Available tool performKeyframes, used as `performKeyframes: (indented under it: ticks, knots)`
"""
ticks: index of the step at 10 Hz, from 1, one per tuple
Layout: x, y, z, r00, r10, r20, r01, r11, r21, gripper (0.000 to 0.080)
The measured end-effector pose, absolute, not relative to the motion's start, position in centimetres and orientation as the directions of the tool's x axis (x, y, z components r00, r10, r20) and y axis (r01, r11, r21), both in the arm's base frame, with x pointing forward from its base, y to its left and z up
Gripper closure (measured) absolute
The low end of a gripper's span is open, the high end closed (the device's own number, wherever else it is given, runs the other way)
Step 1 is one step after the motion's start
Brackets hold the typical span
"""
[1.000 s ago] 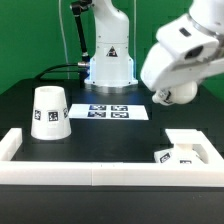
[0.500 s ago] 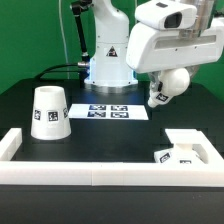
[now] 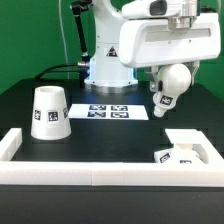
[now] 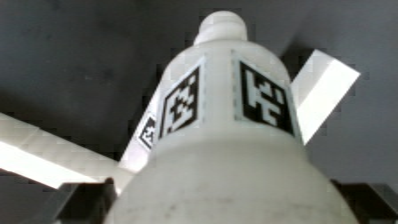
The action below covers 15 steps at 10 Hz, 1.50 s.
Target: Assemble lamp
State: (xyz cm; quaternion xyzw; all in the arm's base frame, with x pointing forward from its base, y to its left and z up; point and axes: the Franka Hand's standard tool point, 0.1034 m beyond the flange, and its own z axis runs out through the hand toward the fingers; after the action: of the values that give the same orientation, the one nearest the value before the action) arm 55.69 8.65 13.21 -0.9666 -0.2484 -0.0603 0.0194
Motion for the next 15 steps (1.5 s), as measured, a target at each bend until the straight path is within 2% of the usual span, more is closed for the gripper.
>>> performKeyframes:
  ticks: [1, 3, 6, 9, 11, 12, 13, 14, 15]
  knots:
    - [56.3, 8.5, 13.7, 0.863, 0.467, 0.192, 0.475, -0.88, 0.005, 0.0223]
    - [56.5, 8.0, 13.7, 0.851, 0.459, 0.254, 0.468, -0.883, 0.029, 0.0223]
    - [56.5, 8.1, 13.6, 0.852, 0.46, 0.25, 0.468, -0.883, 0.026, 0.0223]
    - [59.0, 9.0, 15.5, 0.854, 0.453, 0.257, 0.466, -0.885, 0.011, 0.0223]
    - [59.2, 9.1, 15.0, 0.856, 0.444, 0.266, 0.458, -0.889, 0.008, 0.0223]
    - [59.7, 8.8, 15.2, 0.838, 0.452, 0.304, 0.466, -0.884, 0.03, 0.0223]
    - [59.8, 8.1, 15.1, 0.813, 0.446, 0.374, 0.455, -0.888, 0.071, 0.0223]
    - [59.3, 8.4, 14.7, 0.807, 0.447, 0.386, 0.455, -0.887, 0.076, 0.0223]
    - [59.5, 9.0, 14.9, 0.814, 0.444, 0.374, 0.456, -0.888, 0.06, 0.0223]
